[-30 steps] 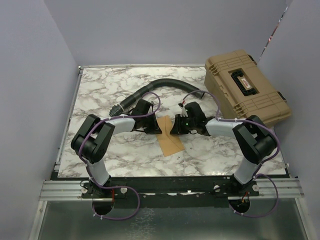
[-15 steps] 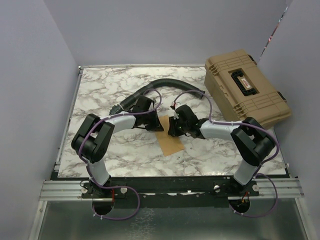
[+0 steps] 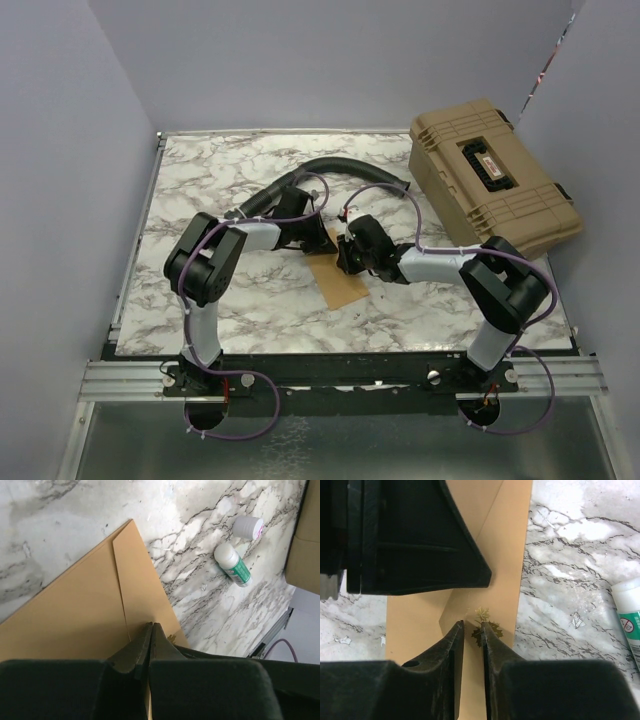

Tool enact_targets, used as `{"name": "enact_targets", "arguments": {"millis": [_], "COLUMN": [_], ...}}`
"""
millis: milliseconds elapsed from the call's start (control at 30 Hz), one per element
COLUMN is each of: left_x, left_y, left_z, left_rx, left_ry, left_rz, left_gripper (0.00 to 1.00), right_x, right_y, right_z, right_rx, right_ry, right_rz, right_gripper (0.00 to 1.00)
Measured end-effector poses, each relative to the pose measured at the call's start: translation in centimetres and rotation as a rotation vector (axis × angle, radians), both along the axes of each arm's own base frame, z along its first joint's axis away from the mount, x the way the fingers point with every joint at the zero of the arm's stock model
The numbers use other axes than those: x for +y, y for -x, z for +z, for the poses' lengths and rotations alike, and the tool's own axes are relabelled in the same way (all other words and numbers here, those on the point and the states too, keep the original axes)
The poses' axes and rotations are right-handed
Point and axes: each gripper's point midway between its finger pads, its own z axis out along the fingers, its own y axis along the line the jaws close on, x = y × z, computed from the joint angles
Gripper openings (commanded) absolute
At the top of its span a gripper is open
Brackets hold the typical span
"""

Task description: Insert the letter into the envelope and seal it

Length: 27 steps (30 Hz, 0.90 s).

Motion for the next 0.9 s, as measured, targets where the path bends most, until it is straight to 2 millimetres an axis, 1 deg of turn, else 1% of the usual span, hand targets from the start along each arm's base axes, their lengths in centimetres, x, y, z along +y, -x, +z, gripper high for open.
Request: {"name": "enact_targets", "arguments": {"millis": [33,133,300,433,533,667,733,900], "left_x": [-0.1,0.1,0.5,0.6,0.9,1.5,1.9,2.4], "left_y": [-0.1,-0.8,-1.2,-1.2,-1.0,-0.7,-0.7,-0.3], "left_z": [-0.5,-0.5,-0.6,-0.7,-0.9,-1.2,-1.3,-1.4], "left_rx": [0.009,0.000,-0.008,-0.001,0.013,0.042,0.055,0.081], "left_ry": [-0.001,-0.005,-0.014,-0.015,0.001,0.040,0.066,0.141], "left_rz": [0.002,0.017,0.029,0.032,0.043,0.061,0.074,0.102], "left_gripper": [0.00,0.00,0.00,0.00,0.00,0.00,0.00,0.00], "right_x": [0.0,-0.1,-0.2,-0.2,-0.3,0.5,1.0,1.5], "right_y": [0.0,-0.1,-0.2,-0.2,-0.3,-1.1,-1.5,-1.6], "right_z": [0.0,0.0,0.0,0.2,0.2,0.2,0.2,0.2], "right_rx": [-0.004,-0.017,-0.028,-0.021,0.008,0.055,0.070,0.102], "right_ry": [0.002,0.012,0.023,0.026,0.053,0.077,0.082,0.095], "right_rz": [0.002,0.011,0.022,0.017,0.003,-0.011,-0.018,-0.028], "right_gripper": [0.22,0.22,0.23,0.23,0.20,0.19,0.20,0.27]}}
